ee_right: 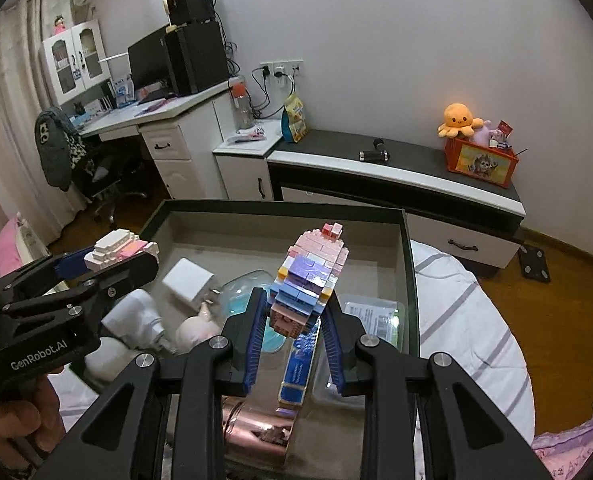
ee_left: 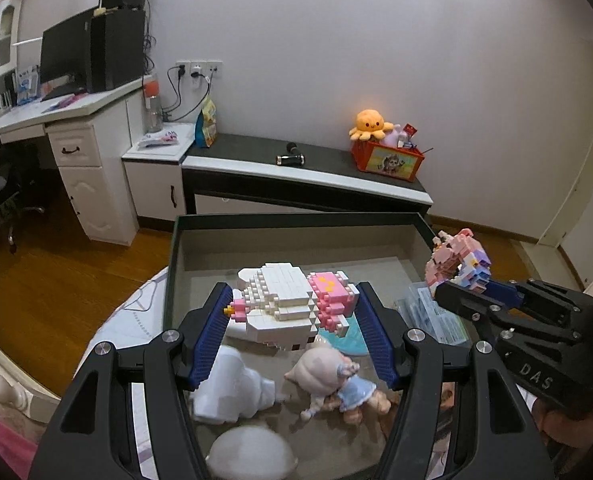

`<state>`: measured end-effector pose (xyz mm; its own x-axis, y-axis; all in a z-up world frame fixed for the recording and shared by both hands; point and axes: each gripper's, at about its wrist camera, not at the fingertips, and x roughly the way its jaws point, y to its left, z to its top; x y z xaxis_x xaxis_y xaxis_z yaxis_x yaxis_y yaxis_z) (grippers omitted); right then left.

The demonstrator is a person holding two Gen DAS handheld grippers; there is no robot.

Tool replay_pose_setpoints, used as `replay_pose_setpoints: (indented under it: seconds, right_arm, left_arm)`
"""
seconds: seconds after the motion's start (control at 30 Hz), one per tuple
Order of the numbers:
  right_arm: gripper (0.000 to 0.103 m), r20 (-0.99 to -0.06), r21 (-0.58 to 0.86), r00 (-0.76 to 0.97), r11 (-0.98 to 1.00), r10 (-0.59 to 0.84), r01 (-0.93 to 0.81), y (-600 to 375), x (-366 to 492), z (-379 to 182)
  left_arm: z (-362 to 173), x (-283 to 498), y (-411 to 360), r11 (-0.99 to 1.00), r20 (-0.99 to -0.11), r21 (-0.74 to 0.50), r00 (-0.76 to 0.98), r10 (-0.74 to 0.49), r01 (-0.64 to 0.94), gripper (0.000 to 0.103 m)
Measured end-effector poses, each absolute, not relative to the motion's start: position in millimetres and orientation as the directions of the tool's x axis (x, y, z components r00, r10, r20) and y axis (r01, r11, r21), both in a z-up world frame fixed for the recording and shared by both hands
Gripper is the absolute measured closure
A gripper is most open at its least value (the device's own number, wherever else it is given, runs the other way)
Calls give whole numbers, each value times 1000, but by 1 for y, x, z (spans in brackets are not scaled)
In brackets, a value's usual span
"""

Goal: Organize rigid objects
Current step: 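Lower both block figures into the pink box and open both tools, then withdraw both tools from the box toward the glass bottle and hair clip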

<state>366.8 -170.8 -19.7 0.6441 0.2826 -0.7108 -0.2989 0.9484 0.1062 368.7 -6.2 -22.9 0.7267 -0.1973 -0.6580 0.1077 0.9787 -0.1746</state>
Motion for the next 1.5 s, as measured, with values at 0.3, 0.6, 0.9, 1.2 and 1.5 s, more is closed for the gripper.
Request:
replay_pose_setpoints:
  seconds: [0.3, 0.6, 0.9, 1.2, 1.5]
  right_arm:
    - [61, -742, 131, 610, 953, 277, -274, -178, 383, -43]
    - [9, -698, 174, 667, 966, 259, -192, -205, 354, -39]
    - [0, -637, 207, 718, 959, 281, -191, -207, 295, -23]
    - [0, -567, 208, 765, 952, 306, -227, -198, 217, 3]
    - [0, -506, 191, 817, 960, 277, -207, -198, 138, 15]
  left_arm:
    - [-50, 379, -13, 986, -718, -151, 677, -160, 72, 26]
    - [-28, 328, 12, 987, -642, -159, 756, -128, 32, 0]
    - [-3, 254, 18, 989, -582, -135, 804, -122, 52, 0]
    - [11, 188, 17, 992, -554, -114, 825, -106, 51, 0]
    - [6, 118, 22, 985, -502, -173, 858, -112, 27, 0]
